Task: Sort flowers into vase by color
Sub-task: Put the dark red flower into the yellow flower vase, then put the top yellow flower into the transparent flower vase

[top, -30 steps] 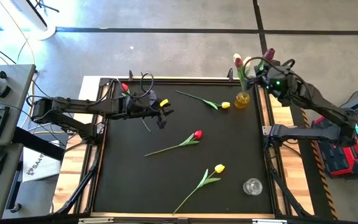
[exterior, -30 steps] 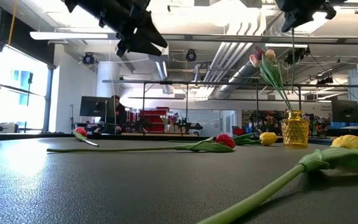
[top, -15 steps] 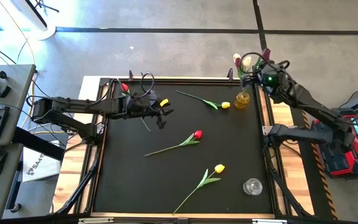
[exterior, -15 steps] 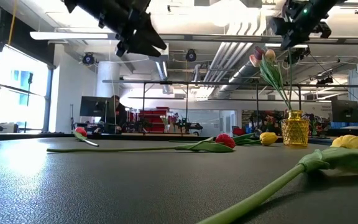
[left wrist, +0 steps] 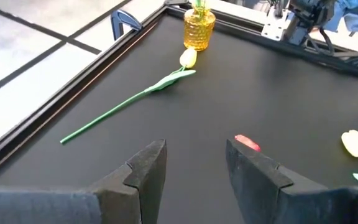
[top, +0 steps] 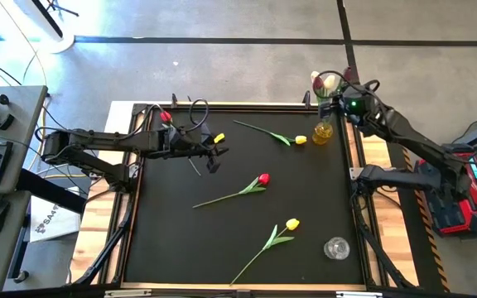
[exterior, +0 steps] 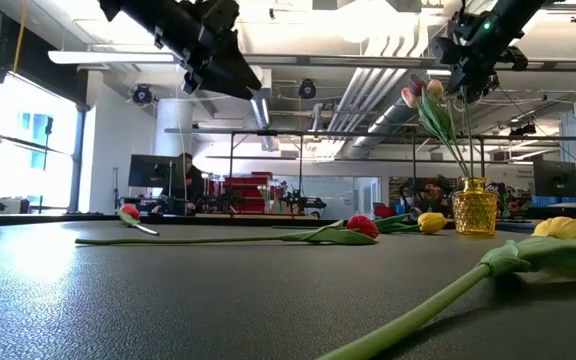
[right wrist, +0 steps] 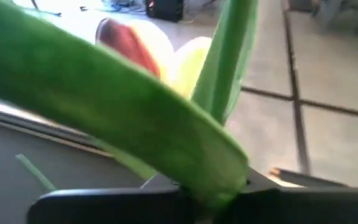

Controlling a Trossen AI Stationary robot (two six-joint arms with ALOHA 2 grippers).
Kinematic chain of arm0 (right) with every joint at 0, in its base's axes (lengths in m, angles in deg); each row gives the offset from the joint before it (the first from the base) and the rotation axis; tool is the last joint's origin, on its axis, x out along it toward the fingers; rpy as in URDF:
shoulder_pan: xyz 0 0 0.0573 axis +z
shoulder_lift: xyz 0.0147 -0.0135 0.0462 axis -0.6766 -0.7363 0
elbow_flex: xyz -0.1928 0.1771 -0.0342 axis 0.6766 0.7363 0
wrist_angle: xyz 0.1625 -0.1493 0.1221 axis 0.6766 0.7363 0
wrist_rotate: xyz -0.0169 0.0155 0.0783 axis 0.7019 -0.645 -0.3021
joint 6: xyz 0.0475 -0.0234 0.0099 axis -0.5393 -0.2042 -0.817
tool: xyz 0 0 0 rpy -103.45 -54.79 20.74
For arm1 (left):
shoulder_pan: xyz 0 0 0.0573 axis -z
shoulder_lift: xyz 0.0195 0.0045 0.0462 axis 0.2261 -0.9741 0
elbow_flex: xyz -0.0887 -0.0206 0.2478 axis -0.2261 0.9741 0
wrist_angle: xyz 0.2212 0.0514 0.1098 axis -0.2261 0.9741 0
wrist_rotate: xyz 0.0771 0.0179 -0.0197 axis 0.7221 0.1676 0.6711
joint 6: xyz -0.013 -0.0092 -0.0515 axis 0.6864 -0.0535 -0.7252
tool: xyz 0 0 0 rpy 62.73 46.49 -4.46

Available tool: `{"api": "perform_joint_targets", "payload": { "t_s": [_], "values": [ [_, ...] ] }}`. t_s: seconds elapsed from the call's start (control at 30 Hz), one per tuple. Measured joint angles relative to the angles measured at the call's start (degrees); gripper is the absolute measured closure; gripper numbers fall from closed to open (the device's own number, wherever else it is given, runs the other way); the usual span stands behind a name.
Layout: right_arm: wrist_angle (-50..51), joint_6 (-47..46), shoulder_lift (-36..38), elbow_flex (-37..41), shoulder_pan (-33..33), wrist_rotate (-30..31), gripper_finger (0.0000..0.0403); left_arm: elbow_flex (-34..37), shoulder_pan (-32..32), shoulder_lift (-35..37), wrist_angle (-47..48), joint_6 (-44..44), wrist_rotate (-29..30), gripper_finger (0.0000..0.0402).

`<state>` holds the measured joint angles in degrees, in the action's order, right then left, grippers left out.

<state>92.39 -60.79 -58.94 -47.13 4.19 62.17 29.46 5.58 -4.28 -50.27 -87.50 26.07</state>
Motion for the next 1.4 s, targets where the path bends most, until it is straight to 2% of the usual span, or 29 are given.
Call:
{"api": "perform_joint_targets", "payload": {
  "t_s": [0.13, 0.4, 0.57, 0.67, 0.83, 1.17, 1.4],
  "values": [
    [0.0, -2.02, -0.5, 0.0, 0.0, -2.4, 0.0346, 0.0, 0.0, 0.0, -0.03, 1.6, -0.01, 0.0246],
    [0.33, -5.19, -0.54, 0.0, 0.0, -1.64, 0.022, 0.0, 0.0, 0.0, 0.03, 1.61, -0.01, 0.0246],
    [0.38, -8.46, -0.49, -1.62, 0.13, -2.86, 0.0175, 0.0, 0.0, -0.02, 0.35, 1.49, -0.01, 0.0246],
    [0.31, -9.84, -0.47, -4.17, 1.01, -2.62, 0.0166, 0.0, 0.0, -0.04, 1.68, 1.04, -0.9, 0.0246],
    [1.0, -11.31, -0.09, -10.29, 2.04, 0.29, 0.0164, 0.0, 0.03, -0.04, 3.93, -1.37, -6.32, 0.0246],
    [8.37, -11.43, -0.11, -17.76, 2.05, 0.04, 0.0163, -0.02, 0.27, -2.19, 3.7, -5.41, -6.5, 0.0246],
    [10.23, -12.38, 0.84, -18.6, 2.05, -6.64, 0.0164, -0.02, 1.47, -4.8, 4.18, -6.05, -6.48, 0.0246]
  ]
}}
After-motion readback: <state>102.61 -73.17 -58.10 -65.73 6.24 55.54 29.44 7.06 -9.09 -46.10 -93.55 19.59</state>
